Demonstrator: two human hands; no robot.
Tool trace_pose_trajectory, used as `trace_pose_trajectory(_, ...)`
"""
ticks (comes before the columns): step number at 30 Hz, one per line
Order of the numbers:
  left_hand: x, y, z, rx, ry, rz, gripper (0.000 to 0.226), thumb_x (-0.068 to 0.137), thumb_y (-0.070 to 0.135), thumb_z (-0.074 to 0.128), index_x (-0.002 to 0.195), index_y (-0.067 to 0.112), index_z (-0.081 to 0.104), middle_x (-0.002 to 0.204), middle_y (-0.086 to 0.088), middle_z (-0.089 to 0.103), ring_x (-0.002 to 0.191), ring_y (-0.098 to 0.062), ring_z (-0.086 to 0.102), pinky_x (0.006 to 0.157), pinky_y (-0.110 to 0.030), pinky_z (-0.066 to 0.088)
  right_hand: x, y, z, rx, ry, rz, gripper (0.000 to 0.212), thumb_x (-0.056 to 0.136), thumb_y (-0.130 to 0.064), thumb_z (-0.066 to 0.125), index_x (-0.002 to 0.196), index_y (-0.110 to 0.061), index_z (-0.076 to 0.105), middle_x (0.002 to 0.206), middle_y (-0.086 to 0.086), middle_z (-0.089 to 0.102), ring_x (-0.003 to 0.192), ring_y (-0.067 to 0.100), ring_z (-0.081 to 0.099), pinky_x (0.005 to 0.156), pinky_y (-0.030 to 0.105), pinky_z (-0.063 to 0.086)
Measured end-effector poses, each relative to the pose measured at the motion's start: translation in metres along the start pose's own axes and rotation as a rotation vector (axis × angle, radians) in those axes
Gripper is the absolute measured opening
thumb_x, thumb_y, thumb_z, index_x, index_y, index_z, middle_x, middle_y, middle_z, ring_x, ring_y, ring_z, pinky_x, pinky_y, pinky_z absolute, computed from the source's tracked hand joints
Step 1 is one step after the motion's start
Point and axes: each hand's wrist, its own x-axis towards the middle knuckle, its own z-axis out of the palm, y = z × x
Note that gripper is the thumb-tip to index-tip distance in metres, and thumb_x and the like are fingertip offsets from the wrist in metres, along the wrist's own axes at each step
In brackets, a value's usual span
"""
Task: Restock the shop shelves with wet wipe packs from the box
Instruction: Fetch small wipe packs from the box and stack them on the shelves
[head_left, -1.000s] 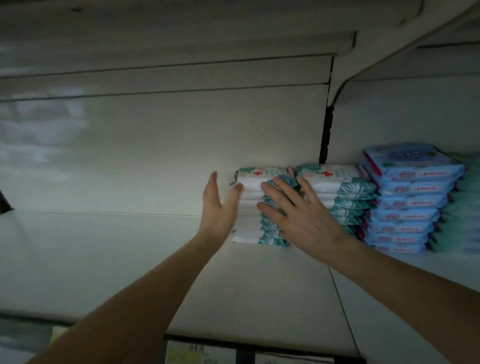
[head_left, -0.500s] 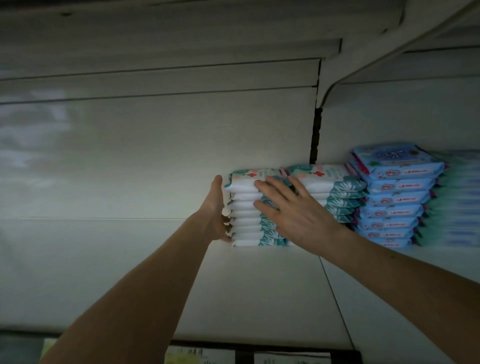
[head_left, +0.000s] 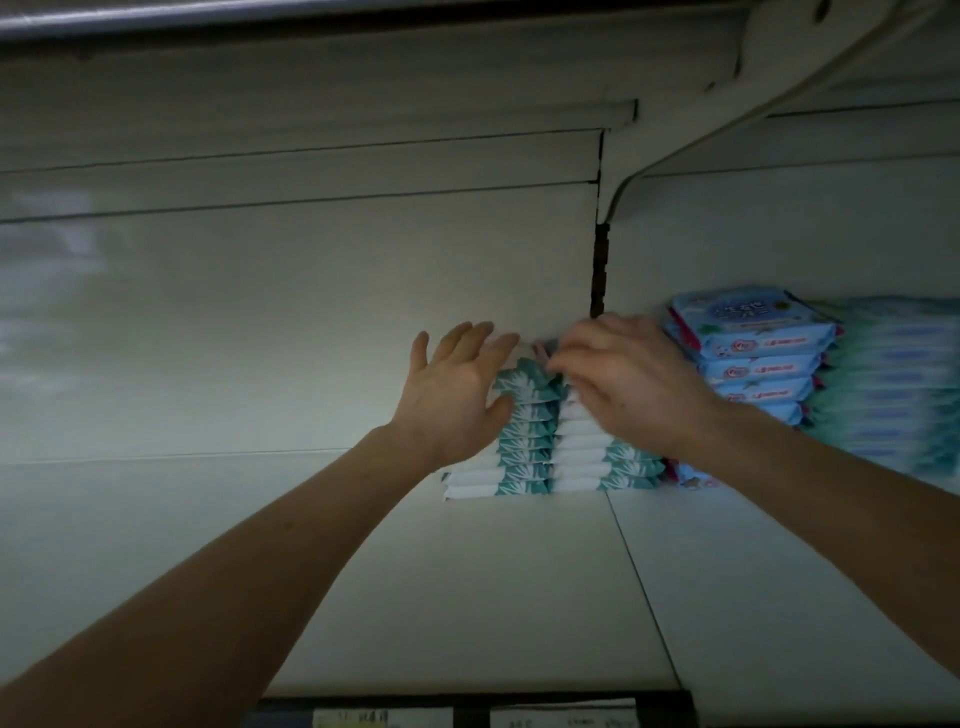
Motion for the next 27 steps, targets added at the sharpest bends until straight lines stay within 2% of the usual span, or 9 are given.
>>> trace_pose_trajectory(2, 0.014, 0.021, -0.006, 0.010, 0.014, 0.066, 0.068, 0.095, 0.041, 0.050, 0.153, 0.026, 0.019, 0.160, -0.003, 0.019, 0.147, -0.020, 0.014, 0.118, -0.052, 0.004, -0.011, 0.025, -0.018, -0.073, -0.001, 0.116, 0.023, 0.070, -0.003, 0.070, 0.093, -0.007, 0.073, 0.090, 0.012, 0.066, 0.083, 0.034, 0.060, 0.074, 0.042, 0.046)
trace_pose_trajectory(6, 0.046, 0.062, -0.007, 0.007, -0.113, 0.124, 0.065, 0.096, 0.045, 0.048, 0.153, 0.027, 0.020, 0.158, -0.003, 0.025, 0.142, -0.021, 0.029, 0.117, -0.053, 0.001, -0.025, 0.051, -0.022, -0.308, -0.228, 0.270, 0.020, 0.070, -0.018, 0.076, 0.088, -0.009, 0.073, 0.092, 0.011, 0.068, 0.093, 0.032, 0.059, 0.080, 0.038, 0.038)
trace_pose_trajectory(11, 0.062, 0.070, -0.003, 0.109, -0.161, 0.145, 0.033, 0.098, 0.033, 0.043, 0.128, 0.026, 0.056, 0.127, -0.003, 0.059, 0.117, -0.021, 0.054, 0.117, -0.049, 0.002, -0.014, 0.042, -0.008, -0.323, -0.199, 0.146, 0.028, 0.038, -0.008, 0.087, 0.054, -0.013, 0.065, 0.056, 0.004, 0.061, 0.056, 0.025, 0.061, 0.062, 0.029, 0.047)
trace_pose_trajectory(15, 0.070, 0.073, -0.006, 0.149, -0.228, 0.133, 0.037, 0.096, 0.036, 0.048, 0.129, 0.020, 0.050, 0.124, -0.007, 0.056, 0.116, -0.025, 0.054, 0.115, -0.048, 0.012, -0.026, 0.032, -0.023, -0.143, -0.095, 0.180, 0.008, 0.072, -0.012, 0.063, 0.073, -0.010, 0.071, 0.073, 0.009, 0.064, 0.068, 0.030, 0.061, 0.063, 0.033, 0.045)
trace_pose_trajectory(17, 0.075, 0.075, -0.008, 0.142, -0.277, 0.140, 0.054, 0.094, 0.047, 0.049, 0.141, 0.022, 0.039, 0.132, -0.009, 0.052, 0.120, -0.027, 0.051, 0.112, -0.045, 0.020, -0.040, 0.023, -0.026, 0.012, -0.284, 0.289, 0.024, 0.089, -0.017, 0.047, 0.091, -0.015, 0.071, 0.090, 0.006, 0.066, 0.084, 0.026, 0.062, 0.069, 0.031, 0.045)
trace_pose_trajectory(19, 0.076, 0.079, -0.007, 0.202, -0.320, 0.182, 0.072, 0.092, 0.056, 0.050, 0.151, 0.029, 0.020, 0.140, -0.011, 0.045, 0.124, -0.030, 0.046, 0.110, -0.045, 0.023, -0.056, 0.013, -0.020, 0.184, -0.684, 0.392, 0.026, 0.095, -0.025, 0.046, 0.111, -0.025, 0.067, 0.114, 0.000, 0.064, 0.103, 0.019, 0.059, 0.085, 0.029, 0.046)
trace_pose_trajectory(21, 0.075, 0.082, -0.002, 0.323, -0.310, 0.237, 0.076, 0.091, 0.056, 0.052, 0.152, 0.034, 0.013, 0.143, -0.010, 0.044, 0.125, -0.031, 0.044, 0.109, -0.046, 0.022, -0.062, 0.003, -0.006, 0.280, -0.911, 0.437, 0.034, 0.096, -0.026, 0.046, 0.128, -0.027, 0.059, 0.131, -0.002, 0.056, 0.116, 0.017, 0.053, 0.097, 0.027, 0.042)
trace_pose_trajectory(24, 0.075, 0.078, -0.001, 0.362, -0.274, 0.242, 0.074, 0.092, 0.052, 0.054, 0.152, 0.035, 0.014, 0.138, -0.008, 0.049, 0.122, -0.030, 0.048, 0.113, -0.048, 0.017, -0.057, -0.003, 0.020, 0.210, -0.981, 0.409, 0.038, 0.097, -0.025, 0.042, 0.133, -0.022, 0.054, 0.137, 0.002, 0.051, 0.122, 0.021, 0.049, 0.098, 0.029, 0.040)
trace_pose_trajectory(27, 0.073, 0.076, -0.002, 0.369, -0.279, 0.233, 0.072, 0.093, 0.052, 0.052, 0.152, 0.034, 0.015, 0.136, -0.007, 0.051, 0.122, -0.028, 0.050, 0.115, -0.053, 0.010, -0.051, -0.001, 0.036, 0.067, -0.905, 0.373, 0.026, 0.097, -0.023, 0.042, 0.112, -0.017, 0.063, 0.118, 0.006, 0.061, 0.104, 0.024, 0.057, 0.085, 0.032, 0.046)
